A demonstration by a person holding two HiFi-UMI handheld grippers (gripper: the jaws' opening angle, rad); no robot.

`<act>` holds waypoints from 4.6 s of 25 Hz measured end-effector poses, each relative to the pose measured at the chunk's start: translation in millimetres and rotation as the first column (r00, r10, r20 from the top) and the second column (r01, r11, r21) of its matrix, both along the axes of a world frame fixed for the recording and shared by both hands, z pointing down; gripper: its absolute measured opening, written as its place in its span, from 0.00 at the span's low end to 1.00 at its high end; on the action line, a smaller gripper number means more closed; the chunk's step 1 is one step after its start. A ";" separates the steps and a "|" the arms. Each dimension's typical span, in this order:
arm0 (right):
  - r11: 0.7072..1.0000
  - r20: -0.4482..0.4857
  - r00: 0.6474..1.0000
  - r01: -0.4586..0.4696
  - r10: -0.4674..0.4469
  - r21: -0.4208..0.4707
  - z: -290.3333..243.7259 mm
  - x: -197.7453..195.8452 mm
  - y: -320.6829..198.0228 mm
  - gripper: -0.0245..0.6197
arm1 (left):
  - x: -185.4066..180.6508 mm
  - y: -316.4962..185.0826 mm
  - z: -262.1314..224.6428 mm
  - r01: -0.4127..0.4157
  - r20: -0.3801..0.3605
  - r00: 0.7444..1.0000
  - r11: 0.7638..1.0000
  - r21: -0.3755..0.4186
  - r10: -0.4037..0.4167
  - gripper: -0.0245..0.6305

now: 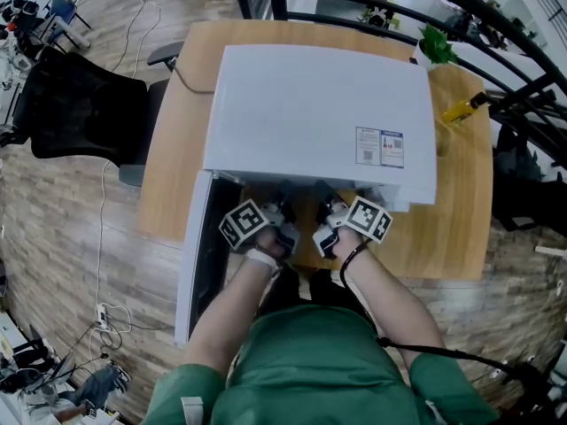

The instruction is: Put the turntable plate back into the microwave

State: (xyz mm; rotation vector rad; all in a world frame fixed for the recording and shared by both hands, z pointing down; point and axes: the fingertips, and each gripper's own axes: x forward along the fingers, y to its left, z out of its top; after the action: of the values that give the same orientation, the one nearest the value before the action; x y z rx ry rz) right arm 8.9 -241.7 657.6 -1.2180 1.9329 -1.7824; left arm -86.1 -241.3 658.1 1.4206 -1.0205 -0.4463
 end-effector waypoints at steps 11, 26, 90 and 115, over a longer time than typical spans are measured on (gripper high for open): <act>0.998 -0.007 0.999 -0.052 0.053 0.019 -7.0 11.1 -7.2 0.08 | 11.4 0.1 -6.6 -0.011 0.010 1.000 1.000 -0.015 0.012 0.11; 0.998 -0.040 0.998 -0.049 0.050 0.035 -5.3 23.8 -2.0 0.08 | 27.6 11.2 -2.8 -0.072 0.006 0.997 0.997 0.014 0.072 0.17; 0.687 -0.732 0.682 0.530 0.003 0.497 -192.8 -1.8 81.0 0.05 | 35.7 91.7 -197.5 -0.487 0.762 0.647 0.785 0.382 0.031 0.09; 0.639 -0.749 0.647 0.517 0.142 0.569 -241.0 14.8 83.2 0.04 | 22.4 95.8 -225.9 -0.456 0.776 0.627 0.773 0.441 -0.073 0.09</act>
State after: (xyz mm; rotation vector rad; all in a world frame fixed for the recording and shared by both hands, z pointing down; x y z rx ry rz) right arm 23.8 -158.5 416.6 -1.5065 2.9040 -0.2297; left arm -63.6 -145.5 432.1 2.4210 -1.4290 0.0655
